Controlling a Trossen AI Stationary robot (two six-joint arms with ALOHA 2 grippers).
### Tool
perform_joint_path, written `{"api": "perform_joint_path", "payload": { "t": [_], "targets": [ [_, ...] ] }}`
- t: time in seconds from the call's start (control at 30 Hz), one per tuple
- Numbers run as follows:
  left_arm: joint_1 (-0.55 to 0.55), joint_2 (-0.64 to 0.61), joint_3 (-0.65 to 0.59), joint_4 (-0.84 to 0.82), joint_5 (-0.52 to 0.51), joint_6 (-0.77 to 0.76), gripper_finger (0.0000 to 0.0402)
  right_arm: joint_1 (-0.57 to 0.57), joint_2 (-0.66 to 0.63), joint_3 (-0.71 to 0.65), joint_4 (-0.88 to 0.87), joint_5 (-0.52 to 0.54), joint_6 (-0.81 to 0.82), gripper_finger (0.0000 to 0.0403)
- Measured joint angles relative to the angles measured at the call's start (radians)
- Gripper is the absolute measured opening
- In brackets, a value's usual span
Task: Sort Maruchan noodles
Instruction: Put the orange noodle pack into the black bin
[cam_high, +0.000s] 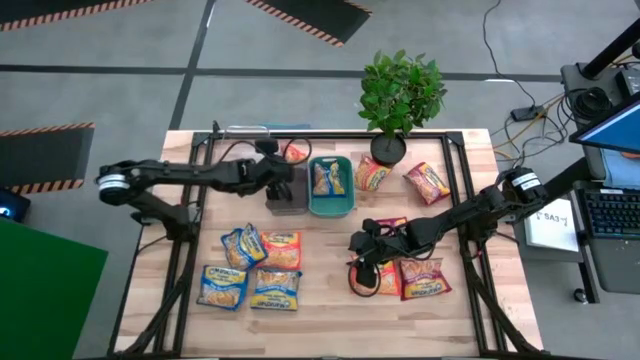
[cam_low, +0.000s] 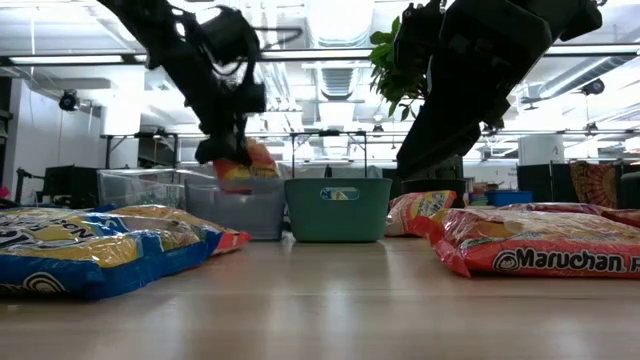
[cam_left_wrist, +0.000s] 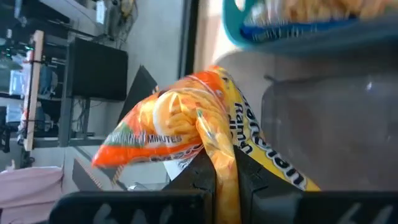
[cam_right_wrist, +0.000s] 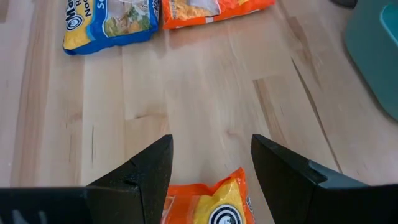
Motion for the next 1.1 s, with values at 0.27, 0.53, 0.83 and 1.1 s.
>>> {"api": "perform_joint_path", "payload": {
  "t": [0.27,0.53,0.83,1.1],
  "targets": [
    [0.004,0.092,0.0,0.004,0.004,0.027,0.0,0.0,0.0,0.0,0.0,0.0,-0.013,0.0206],
    [0.005,0.144,0.0,0.058,-0.005,0.024,0.0,0.0,0.0,0.0,0.002,0.001,-0.019,0.0206],
    [0.014,0.208,0.0,0.095,-0.007,0.016,0.0031,0.0,0.0,0.0,0.002,0.001,-0.018,0.0206],
    [0.008,0.171,0.0,0.095,-0.009,-0.014,0.0114,0.0,0.0,0.0,0.002,0.0,-0.016,0.0206]
  ]
}}
